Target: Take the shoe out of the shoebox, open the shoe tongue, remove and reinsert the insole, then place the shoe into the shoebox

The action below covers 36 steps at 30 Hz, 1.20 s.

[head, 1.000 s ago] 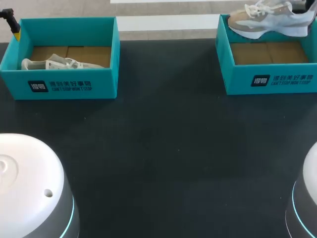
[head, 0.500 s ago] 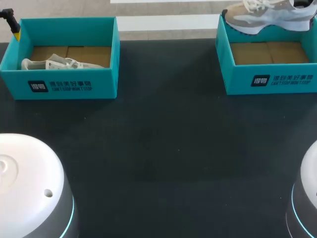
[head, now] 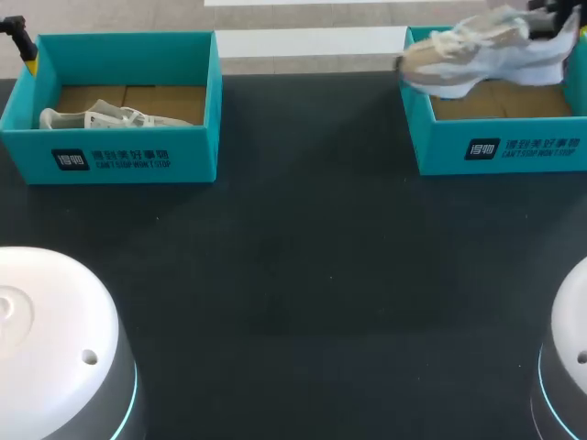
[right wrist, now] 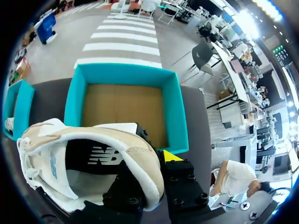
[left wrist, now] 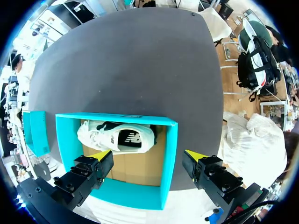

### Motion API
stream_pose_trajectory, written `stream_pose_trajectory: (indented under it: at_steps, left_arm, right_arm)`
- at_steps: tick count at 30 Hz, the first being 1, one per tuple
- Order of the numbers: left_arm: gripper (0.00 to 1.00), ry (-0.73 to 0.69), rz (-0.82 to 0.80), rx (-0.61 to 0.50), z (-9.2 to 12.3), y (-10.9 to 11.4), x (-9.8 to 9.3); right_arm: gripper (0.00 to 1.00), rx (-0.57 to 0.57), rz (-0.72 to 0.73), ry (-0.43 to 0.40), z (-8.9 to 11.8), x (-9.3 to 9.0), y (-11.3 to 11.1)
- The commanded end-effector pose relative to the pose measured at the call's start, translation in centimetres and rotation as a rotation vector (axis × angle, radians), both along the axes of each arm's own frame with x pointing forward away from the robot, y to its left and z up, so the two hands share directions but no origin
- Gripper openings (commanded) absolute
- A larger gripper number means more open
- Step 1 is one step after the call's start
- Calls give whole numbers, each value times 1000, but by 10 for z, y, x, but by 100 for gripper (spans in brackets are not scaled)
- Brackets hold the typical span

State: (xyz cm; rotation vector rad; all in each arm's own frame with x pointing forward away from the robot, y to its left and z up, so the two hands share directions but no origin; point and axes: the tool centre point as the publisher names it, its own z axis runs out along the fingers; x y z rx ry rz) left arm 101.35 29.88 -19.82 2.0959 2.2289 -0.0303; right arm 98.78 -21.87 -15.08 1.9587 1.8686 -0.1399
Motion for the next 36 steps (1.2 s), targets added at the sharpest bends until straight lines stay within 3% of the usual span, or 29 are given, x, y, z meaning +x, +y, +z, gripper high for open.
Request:
stream_pose_trajectory:
  at_steps: [1, 8, 27, 30, 36]
  left_arm:
    - [100, -1, 0, 3, 0, 0, -1]
    - [100, -1, 0, 3, 0, 0, -1]
    - [100, -1, 0, 3, 0, 0, -1]
    - [100, -1, 0, 3, 0, 0, -1]
    - [100, -1, 0, 3, 0, 0, -1]
  right_arm:
    - [0, 12, -27, 8, 14, -41, 44]
    - [0, 94, -66, 36, 20, -81, 87]
    - [0, 94, -66, 36, 20, -81, 87]
    - [0, 56, -89, 19, 15, -109, 119]
    - [0, 89, -72, -8, 3, -161, 185]
